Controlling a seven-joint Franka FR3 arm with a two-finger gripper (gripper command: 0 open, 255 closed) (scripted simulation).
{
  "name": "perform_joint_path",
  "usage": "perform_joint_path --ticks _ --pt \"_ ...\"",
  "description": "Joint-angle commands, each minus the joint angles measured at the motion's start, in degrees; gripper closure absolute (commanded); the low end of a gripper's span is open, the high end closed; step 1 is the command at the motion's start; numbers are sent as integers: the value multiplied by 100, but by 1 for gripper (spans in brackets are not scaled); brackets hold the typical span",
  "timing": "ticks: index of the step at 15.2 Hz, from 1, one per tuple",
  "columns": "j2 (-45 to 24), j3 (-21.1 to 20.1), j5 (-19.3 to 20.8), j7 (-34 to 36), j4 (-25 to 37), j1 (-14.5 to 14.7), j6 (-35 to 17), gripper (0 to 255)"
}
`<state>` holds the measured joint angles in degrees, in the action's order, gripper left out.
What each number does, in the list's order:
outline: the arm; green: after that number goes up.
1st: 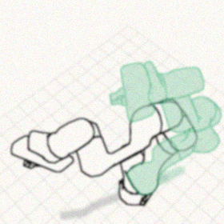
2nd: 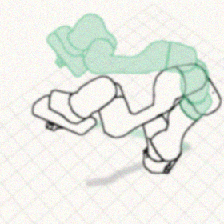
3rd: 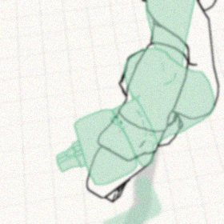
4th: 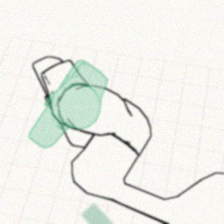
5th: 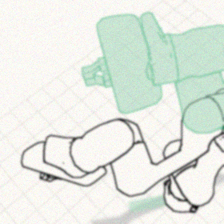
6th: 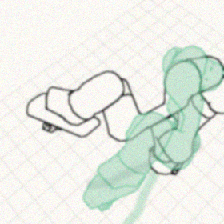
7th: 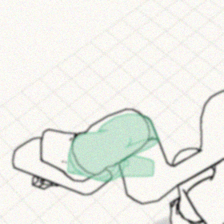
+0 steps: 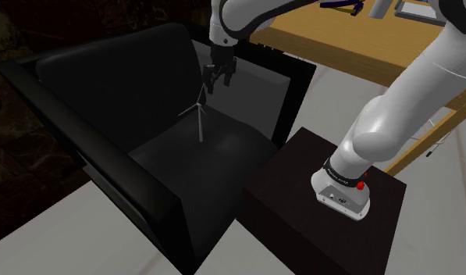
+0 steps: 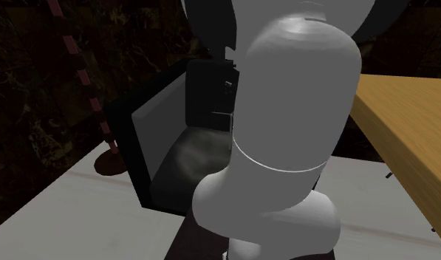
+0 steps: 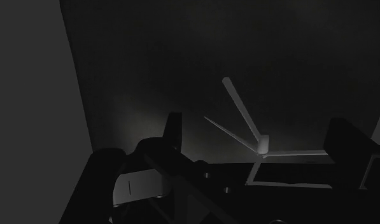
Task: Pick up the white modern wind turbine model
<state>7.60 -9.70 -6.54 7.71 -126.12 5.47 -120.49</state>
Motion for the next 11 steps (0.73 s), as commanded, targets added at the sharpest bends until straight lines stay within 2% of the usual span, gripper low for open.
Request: perform_joint_path --ticks 1,5,11 --pt "-447 -79 106 92 295 40 -140 0" --pt "-1324 -210 373 333 936 172 -343 0" --pt "-1521 -205 411 346 767 189 -706 0"
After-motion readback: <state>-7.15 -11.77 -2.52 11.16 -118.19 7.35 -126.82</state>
